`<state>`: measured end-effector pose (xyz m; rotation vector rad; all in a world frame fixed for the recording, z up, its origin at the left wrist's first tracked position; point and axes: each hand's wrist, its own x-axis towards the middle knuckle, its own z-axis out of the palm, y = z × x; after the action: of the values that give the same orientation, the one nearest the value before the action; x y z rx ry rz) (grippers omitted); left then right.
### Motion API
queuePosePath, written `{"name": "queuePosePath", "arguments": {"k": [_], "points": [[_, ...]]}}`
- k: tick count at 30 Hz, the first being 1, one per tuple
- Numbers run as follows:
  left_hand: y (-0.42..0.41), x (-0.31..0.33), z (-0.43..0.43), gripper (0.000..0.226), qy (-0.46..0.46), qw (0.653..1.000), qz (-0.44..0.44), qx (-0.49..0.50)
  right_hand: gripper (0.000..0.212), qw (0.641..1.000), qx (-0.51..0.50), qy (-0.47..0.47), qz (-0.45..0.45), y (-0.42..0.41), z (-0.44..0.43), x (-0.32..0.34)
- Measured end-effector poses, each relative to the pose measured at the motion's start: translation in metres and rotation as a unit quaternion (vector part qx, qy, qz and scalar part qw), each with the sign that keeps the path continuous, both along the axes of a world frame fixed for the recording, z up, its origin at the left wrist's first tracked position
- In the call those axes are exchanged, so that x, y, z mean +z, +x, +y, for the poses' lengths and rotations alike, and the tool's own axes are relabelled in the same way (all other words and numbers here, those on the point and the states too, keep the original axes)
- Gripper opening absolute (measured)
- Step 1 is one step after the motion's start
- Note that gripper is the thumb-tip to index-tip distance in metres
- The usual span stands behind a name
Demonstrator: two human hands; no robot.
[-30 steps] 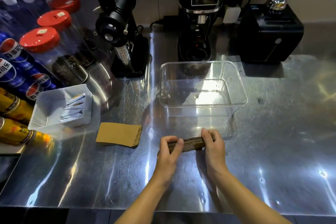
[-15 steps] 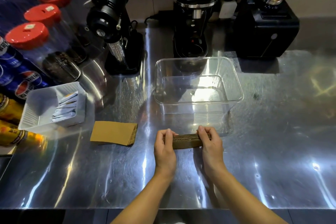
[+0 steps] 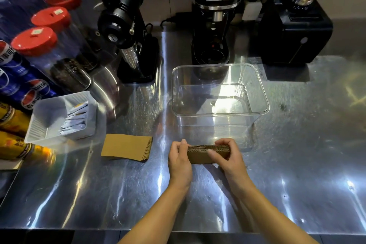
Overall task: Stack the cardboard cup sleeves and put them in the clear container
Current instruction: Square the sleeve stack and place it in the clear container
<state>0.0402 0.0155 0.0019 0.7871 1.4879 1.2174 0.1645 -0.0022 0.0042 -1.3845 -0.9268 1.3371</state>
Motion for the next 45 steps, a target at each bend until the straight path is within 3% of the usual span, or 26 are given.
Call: {"name": "queuePosePath", "arguments": {"k": [5,9,13,16,22,26,29,37,45], "points": [[-0.001,0.011,-0.001,0.027,-0.016,0.999,-0.025,-0.015,0.038,0.998,0.017,0.001,-0.060,0.008,-0.002,-0.004],[-0.013,0.020,-0.005,0.013,-0.021,0.988,-0.105,-0.109,0.028,0.999,-0.027,-0.025,0.011,0.002,0.000,-0.006],[-0.036,0.025,-0.003,0.027,0.006,0.986,0.061,-0.157,0.027,1.000,0.008,-0.015,-0.015,-0.004,0.009,0.000],[-0.054,0.030,-0.001,0.031,0.036,0.985,0.112,-0.125,0.027,0.999,0.053,-0.011,-0.002,-0.019,0.016,0.013],[-0.093,0.050,0.006,0.036,0.052,0.996,0.060,-0.044,0.029,0.986,0.156,0.037,-0.046,-0.043,0.036,0.043],[-0.117,0.063,0.011,0.032,0.058,0.997,0.051,0.005,0.028,0.984,0.165,0.032,-0.054,-0.063,0.044,0.056],[-0.136,0.071,0.019,0.043,0.050,0.994,0.080,0.063,0.027,0.988,0.152,-0.001,-0.023,-0.083,0.049,0.060],[-0.177,0.072,0.035,0.044,0.000,0.991,0.125,0.057,0.032,0.984,0.147,-0.096,0.023,-0.129,0.061,0.058],[-0.194,0.046,0.040,0.044,-0.055,0.986,0.147,0.052,0.032,0.978,0.146,-0.128,-0.070,-0.155,0.066,0.039]]}}
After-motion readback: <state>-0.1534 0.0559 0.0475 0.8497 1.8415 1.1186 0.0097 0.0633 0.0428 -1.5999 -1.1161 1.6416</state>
